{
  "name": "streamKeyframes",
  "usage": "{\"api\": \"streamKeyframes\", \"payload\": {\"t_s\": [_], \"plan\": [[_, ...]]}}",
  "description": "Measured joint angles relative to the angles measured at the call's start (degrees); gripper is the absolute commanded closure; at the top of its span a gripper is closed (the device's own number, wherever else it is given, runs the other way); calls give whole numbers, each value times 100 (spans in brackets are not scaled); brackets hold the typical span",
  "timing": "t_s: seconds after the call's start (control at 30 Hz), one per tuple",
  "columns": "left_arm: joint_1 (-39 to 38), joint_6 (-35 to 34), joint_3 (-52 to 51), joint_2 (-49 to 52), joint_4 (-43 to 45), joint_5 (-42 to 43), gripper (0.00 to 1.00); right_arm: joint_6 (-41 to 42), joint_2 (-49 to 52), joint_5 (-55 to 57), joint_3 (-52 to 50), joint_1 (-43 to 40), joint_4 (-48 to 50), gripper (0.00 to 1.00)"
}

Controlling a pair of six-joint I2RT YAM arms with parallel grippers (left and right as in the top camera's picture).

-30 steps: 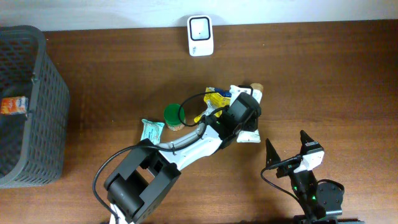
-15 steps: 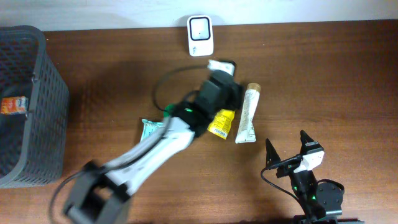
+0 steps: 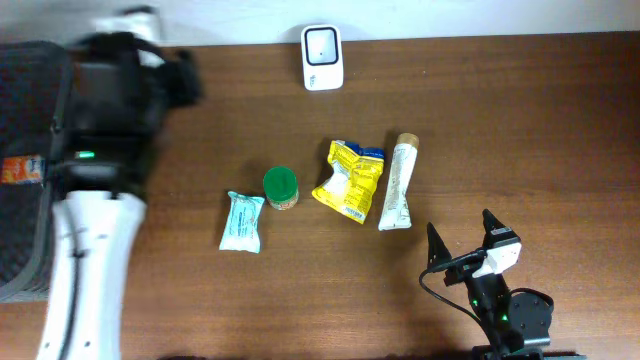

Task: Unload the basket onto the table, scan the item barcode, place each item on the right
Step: 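Carry the white tube out and lay it right of the yellow bag, then reach the left gripper into the basket and grasp the orange tissue pack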

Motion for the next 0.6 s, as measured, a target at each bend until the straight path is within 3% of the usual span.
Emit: {"api": "streamKeyframes", "payload": {"t_s": [0.1, 0.13, 0.37, 0.6], "plan": [[817, 61, 203, -15, -7, 2, 29, -2, 0, 0, 0, 0, 0, 2], [1189, 81, 229, -17, 0, 0, 24, 0, 0, 0, 0, 0, 0, 2], [2903, 251, 245, 260, 140, -13, 21, 0, 0, 0, 0, 0, 0, 2], [3526, 835, 262, 1460, 155, -4, 18, 0, 0, 0, 0, 0, 0, 2]]}}
